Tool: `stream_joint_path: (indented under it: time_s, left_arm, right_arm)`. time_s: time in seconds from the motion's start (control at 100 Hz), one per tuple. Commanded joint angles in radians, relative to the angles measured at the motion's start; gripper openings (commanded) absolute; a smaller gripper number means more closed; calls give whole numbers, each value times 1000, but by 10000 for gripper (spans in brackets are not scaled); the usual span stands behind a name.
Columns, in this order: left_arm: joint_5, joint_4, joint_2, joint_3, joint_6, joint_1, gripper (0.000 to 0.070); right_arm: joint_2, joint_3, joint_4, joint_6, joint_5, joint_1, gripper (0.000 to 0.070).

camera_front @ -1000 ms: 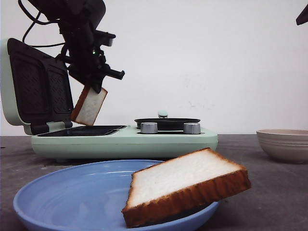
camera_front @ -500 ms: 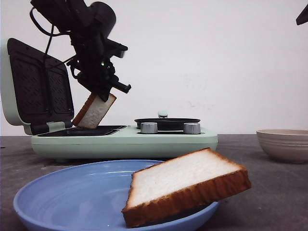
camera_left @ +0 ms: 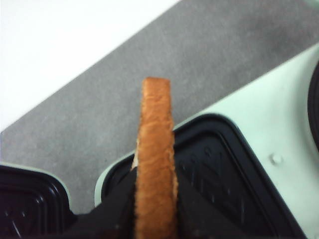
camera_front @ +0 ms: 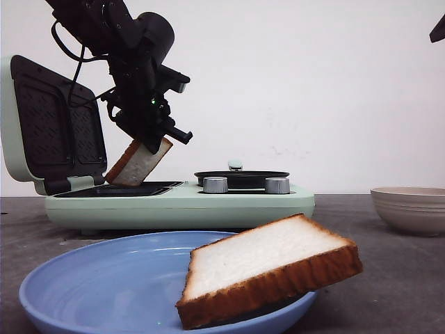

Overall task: Make breakfast with bread and shrimp
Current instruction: 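Lower the held bread into the sandwich maker plate and release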

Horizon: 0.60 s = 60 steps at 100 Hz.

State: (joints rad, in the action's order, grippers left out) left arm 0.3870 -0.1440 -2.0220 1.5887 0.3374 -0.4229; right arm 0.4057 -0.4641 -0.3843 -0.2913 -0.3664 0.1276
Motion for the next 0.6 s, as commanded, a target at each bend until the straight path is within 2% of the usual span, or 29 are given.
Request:
stream_joint_path:
  time_s: [0.0, 0.05, 0.1, 0.32, 0.59]
  left_arm:
    - [-2, 18, -29, 24, -28, -3, 196]
    - [-2, 21, -29, 24, -50, -3, 318]
    - [-2, 24, -29, 24, -66, -3, 390]
    - [-3, 60, -29, 24, -78, -3, 525]
    - [-3, 62, -29, 33, -124, 5, 539]
  right_arm:
    - [5, -9, 8, 11, 1, 2, 501]
    - [5, -9, 8, 11, 1, 2, 501]
    - [5, -9, 8, 11, 1, 2, 501]
    - [5, -9, 8, 11, 2, 2, 501]
    - [5, -9, 8, 11, 2, 2, 501]
